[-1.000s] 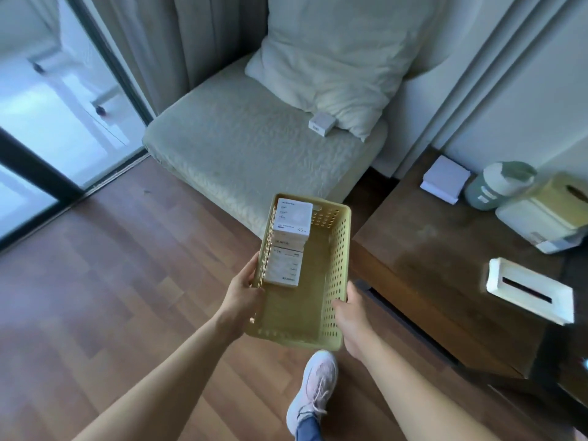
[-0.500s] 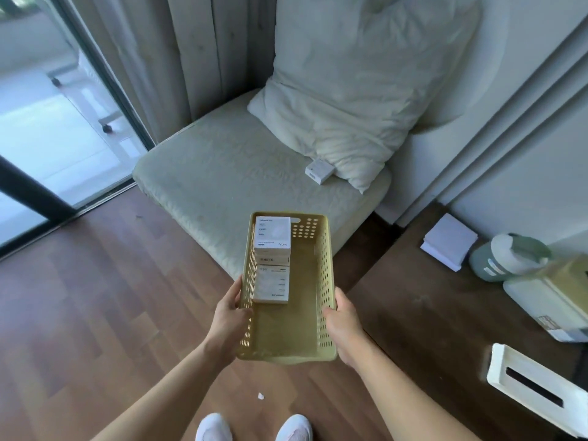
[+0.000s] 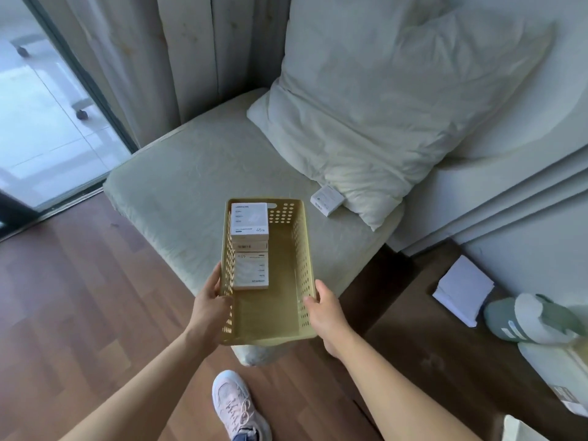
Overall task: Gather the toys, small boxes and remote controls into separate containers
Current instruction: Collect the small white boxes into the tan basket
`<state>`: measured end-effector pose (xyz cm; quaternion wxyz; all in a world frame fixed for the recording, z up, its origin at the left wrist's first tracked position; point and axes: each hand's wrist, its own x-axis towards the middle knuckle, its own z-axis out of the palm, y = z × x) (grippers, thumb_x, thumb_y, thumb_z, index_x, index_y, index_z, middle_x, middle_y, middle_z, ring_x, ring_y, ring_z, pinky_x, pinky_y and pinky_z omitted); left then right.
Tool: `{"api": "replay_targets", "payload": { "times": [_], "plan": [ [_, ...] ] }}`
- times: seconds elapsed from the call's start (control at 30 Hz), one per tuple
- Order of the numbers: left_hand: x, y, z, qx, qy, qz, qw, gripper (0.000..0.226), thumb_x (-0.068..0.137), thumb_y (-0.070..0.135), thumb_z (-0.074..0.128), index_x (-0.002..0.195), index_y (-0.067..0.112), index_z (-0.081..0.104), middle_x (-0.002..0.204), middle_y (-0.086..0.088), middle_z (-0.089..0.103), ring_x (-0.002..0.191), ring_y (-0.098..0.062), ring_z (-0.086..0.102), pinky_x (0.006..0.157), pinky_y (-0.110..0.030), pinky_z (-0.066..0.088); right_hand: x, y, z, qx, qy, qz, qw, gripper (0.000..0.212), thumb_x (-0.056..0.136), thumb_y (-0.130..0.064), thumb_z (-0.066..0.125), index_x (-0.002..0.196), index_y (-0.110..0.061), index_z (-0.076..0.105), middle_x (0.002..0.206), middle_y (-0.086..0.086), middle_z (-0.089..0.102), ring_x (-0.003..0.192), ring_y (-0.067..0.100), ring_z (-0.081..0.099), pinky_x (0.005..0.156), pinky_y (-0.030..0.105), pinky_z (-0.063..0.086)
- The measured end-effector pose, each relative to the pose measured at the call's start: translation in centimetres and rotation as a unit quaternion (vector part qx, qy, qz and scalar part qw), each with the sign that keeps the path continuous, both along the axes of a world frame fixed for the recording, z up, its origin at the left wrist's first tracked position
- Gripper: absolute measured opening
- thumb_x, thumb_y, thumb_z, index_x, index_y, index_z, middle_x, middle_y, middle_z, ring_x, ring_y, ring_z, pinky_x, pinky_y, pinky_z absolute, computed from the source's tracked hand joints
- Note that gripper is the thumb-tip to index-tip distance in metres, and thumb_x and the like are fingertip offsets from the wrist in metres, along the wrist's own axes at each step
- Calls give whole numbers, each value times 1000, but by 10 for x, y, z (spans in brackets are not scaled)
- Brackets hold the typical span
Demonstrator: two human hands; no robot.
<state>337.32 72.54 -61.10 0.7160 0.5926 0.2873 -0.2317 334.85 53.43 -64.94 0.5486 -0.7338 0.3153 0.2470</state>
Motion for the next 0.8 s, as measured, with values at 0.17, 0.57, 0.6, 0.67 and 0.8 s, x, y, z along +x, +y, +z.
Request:
{"api": "replay_targets", "payload": {
  "times": [0.17,0.57,0.6,0.67,0.8],
  "plan": [
    [60,1,-11,16,3,22,1000,78,83,-23,36,127,39,47,96,-2,69,74,-20,66,50,-23,56,67,5,-10,-7,7,3,1000,51,101,-18,40,150,-22,27,149,-2,41,133,19,43,111,43,38],
    [130,1,-69,54,22,77,995,80,85,-19,40,136,43,45,119,1,66,100,-26,65,55,-24,58,190,-58,-46,-197,-71,59,976,48,98,-18,48,144,-12,36,146,8,40,133,22,41,109,33,35],
    [129,2,-74,57,20,82,995,77,86,-17,41,134,43,47,120,0,65,101,-28,65,56,-24,58,201,-65,-52,-231,-71,86,966,50,98,-17,50,145,-10,34,145,10,38,133,25,40,108,33,34],
    [125,5,-86,59,23,90,994,74,89,-15,42,134,43,47,121,-3,65,97,-28,66,57,-26,59,222,-76,-65,-292,-69,135,944,51,96,-15,53,143,-6,33,142,16,36,130,31,40,105,35,35],
    [123,1,-99,65,26,105,992,75,90,-15,40,133,46,48,119,-5,66,85,-25,66,58,-29,59,248,-91,-91,-393,-38,244,886,67,97,-22,51,150,-4,14,151,20,20,136,37,27,109,37,26]
  ]
}}
